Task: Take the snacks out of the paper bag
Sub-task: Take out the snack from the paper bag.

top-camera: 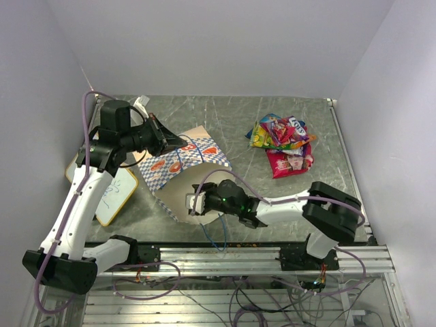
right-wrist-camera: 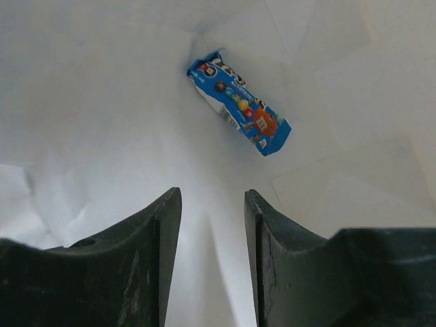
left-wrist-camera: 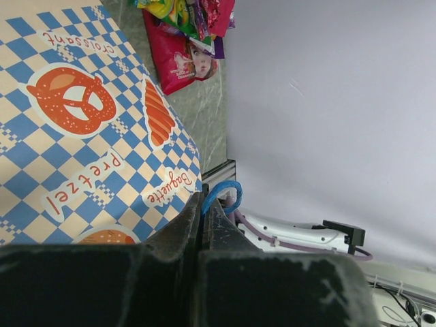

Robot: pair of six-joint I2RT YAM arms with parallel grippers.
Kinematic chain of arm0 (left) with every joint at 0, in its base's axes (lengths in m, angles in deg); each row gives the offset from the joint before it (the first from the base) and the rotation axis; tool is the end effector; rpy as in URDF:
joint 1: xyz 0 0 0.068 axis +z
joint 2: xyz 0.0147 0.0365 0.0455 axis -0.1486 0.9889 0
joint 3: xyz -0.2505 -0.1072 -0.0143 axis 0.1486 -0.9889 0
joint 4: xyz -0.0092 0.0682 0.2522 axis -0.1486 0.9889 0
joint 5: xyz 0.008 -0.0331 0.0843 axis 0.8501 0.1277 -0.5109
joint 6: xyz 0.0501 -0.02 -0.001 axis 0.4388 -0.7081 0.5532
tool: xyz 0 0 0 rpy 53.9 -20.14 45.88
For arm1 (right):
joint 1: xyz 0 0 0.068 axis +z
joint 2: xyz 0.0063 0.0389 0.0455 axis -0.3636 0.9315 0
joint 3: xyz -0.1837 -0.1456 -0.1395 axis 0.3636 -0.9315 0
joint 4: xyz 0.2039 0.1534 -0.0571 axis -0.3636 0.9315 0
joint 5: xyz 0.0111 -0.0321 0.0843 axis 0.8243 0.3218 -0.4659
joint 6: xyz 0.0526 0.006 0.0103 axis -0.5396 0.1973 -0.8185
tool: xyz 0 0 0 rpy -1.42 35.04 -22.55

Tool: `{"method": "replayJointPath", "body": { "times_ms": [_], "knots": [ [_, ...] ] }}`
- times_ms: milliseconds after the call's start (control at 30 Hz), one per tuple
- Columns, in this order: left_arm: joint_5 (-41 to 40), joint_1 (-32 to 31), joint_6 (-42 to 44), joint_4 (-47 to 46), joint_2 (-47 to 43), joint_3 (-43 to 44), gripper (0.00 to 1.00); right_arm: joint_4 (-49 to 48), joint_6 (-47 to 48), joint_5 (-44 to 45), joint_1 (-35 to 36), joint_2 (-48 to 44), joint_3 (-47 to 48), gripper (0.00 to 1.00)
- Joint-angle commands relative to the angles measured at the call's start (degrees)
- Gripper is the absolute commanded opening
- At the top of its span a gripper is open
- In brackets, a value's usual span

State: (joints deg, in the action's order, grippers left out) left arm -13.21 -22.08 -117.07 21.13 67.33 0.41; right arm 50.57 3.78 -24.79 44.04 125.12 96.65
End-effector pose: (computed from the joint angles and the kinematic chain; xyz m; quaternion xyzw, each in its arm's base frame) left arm 0.2161 -0.0739 0.3998 -0.1379 0.8209 -0.4959 0.2475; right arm 0.1356 0.2992 0.1780 -0.6528 0.4673 0.1395 0.5797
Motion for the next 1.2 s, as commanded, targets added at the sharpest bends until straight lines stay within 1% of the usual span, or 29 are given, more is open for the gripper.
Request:
{"method": "replayJointPath", "body": {
  "times_ms": [0, 67, 233, 367, 467, 567, 700, 867, 933, 1000, 1067, 1167],
  "knots": [
    [0.71, 0.44, 0.85, 2.43, -0.88, 0.3, 0.07, -9.42, 4.07, -2.81, -2.52, 5.17, 2.44, 0.41],
    [0.85, 0.46, 0.86, 2.56, -0.78, 0.71, 0.07, -9.98, 6.06, -4.11, -3.44, 7.53, 4.15, 0.42],
    [1.0, 0.36, 1.81, 3.65, -0.03, 2.17, 0.07, -11.86, 11.42, -3.59, -3.61, 14.6, 9.08, 0.45],
    [1.23, 0.37, 2.35, 4.48, 0.19, 2.26, 0.07, -11.47, 15.15, -3.08, -3.96, 19.21, 12.71, 0.52],
    [1.39, 0.27, 2.54, 4.74, 0.19, 2.09, 0.07, -9.04, 16.65, -4.24, -4.72, 21.62, 15.98, 0.57],
    [1.49, 0.18, 2.36, 4.74, 0.28, 1.92, 0.07, -8.72, 17.71, -4.74, -5.08, 24.49, 18.65, 0.6],
    [1.44, 0.01, 2.4, 5.22, 0.38, 2.17, 0.07, -4.26, 18.4, -7.31, -5.64, 27.27, 23.69, 0.63],
    [1.16, -0.25, 2.53, 5.9, 0.64, 2.79, 0.07, -1.53, 18.95, -8.35, -5.82, 31.51, 28.64, 0.7],
    [0.94, -0.47, 2.38, 6.14, 0.79, 2.78, 0.07, -1.99, 19.73, -8.08, -5.76, 33.46, 30.27, 0.73],
    [0.59, -0.81, 2.21, 6.29, 0.86, 2.73, 0.07, -0.13, 20.53, -8.57, -5.84, 35.03, 32.5, 0.73],
    [0.14, -1.23, 1.98, 6.49, 0.89, 2.71, 0.07, 1.61, 21.52, -8.41, -5.78, 36.63, 34.63, 0.69],
    [-0.52, -1.8, 1.58, 6.95, 0.81, 3.01, 0.07, 1.78, 21.54, -8.61, -6.07, 38.51, 36.19, 0.64]
  ]
}}
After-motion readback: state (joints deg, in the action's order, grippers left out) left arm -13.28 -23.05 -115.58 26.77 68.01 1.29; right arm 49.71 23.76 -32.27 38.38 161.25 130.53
